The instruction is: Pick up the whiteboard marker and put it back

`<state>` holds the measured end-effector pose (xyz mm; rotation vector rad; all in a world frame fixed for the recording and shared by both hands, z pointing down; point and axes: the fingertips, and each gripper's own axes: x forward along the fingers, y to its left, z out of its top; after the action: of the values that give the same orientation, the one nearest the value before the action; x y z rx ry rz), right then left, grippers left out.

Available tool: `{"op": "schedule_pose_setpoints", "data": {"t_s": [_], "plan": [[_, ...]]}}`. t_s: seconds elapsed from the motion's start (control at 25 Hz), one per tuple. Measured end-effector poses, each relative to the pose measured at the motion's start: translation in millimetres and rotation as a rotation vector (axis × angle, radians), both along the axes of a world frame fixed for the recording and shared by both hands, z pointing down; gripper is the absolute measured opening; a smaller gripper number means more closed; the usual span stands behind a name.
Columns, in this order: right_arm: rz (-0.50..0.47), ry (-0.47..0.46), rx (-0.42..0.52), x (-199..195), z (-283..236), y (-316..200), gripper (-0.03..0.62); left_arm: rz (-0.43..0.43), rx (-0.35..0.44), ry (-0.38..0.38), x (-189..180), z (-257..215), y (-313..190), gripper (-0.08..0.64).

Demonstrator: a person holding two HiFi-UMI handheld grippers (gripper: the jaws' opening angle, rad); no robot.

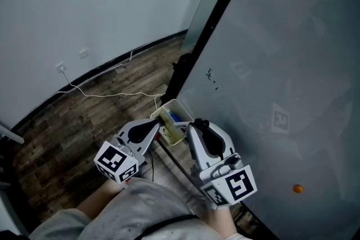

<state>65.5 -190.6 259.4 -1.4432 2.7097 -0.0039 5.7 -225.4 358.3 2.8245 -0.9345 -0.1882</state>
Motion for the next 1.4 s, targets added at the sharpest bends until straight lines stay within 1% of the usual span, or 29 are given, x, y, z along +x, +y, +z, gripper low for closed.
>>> {"op": "schedule_pose_setpoints", "data": {"t_s": [0.24, 0.84, 1.04, 1.2, 1.4], "plan": [[-0.007, -0.015, -0.012, -0.1, 0.6, -0.4, 0.075, -0.012, 0.01, -0.022, -0.1, -0.2, 2.6, 0.015], [-0.001, -0.01, -0.029, 2.9, 1.9, 1.9, 0.075, 0.008, 0.003, -0.016, 3.5, -1.0, 6.1, 0.015], [-0.002, -0.01, -0.045, 1.6, 9.3, -0.6, 0.075, -0.002, -0.006, -0.008, -0.8, 1.4, 5.5, 0.015], [-0.002, -0.01, -0.059, 0.6, 17.8, -2.6, 0.075, -0.021, -0.002, -0.015, -6.3, 3.5, 4.8, 0.015], [0.001, 0.013, -0.068, -1.0, 33.0, -4.6, 0.075, -0.043, -0.009, -0.027, -13.3, 10.4, 4.0, 0.015]]}}
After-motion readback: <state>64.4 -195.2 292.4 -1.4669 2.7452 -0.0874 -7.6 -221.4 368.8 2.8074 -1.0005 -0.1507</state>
